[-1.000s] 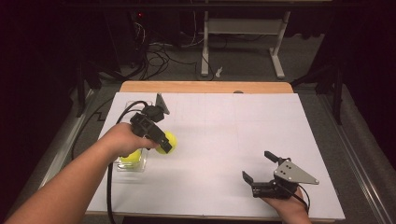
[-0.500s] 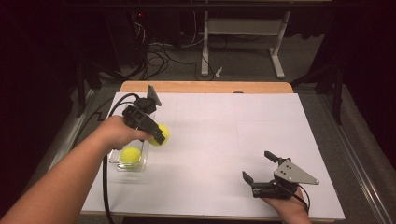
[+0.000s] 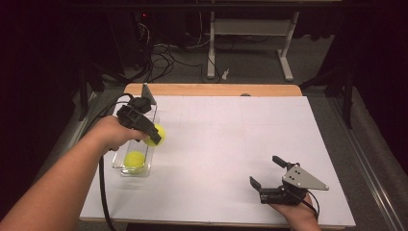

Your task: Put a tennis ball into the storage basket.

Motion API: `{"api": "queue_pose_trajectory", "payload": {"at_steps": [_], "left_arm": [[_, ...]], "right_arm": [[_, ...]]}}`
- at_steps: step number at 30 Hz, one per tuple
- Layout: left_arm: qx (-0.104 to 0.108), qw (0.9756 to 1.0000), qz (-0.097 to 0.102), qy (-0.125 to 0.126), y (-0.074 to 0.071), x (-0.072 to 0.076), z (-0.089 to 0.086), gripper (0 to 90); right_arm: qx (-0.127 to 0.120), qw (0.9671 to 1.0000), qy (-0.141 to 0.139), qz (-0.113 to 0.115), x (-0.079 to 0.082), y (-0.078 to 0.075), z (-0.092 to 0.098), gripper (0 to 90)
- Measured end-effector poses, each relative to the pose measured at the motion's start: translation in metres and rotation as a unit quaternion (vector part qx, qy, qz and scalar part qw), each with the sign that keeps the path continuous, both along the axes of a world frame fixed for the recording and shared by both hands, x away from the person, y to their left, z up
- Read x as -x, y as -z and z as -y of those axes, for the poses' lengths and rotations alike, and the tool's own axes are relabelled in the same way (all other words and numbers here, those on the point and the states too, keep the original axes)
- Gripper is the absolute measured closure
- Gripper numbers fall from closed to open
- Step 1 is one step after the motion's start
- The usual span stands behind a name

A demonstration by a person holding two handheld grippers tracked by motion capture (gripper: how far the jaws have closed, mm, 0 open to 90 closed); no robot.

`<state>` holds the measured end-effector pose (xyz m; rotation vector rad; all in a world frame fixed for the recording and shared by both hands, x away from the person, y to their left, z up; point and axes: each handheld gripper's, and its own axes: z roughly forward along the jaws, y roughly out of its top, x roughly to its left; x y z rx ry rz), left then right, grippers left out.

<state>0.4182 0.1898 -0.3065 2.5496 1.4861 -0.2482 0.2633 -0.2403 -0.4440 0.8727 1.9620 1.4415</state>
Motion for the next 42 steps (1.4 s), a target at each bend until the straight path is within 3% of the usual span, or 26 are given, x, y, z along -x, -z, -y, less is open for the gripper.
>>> {"api": "queue_pose_trajectory", "payload": {"at_steps": [21, 29, 42], "left_arm": [[-0.013, 0.9984, -0.003, -0.055, 0.005, -0.014, -0.041, 28.9], [-0.016, 0.9966, -0.005, -0.080, 0.007, -0.017, -0.056, 28.9], [-0.018, 0.9965, -0.005, -0.082, 0.008, -0.018, -0.057, 28.8]], "right_arm": [[0.000, 1.0000, -0.001, 0.000, -0.001, 0.000, 0.000, 0.1], [0.000, 1.0000, -0.001, 0.000, -0.001, 0.000, 0.000, 0.1], [0.000, 1.0000, -0.002, 0.002, 0.000, 0.000, 0.000, 0.1]]}}
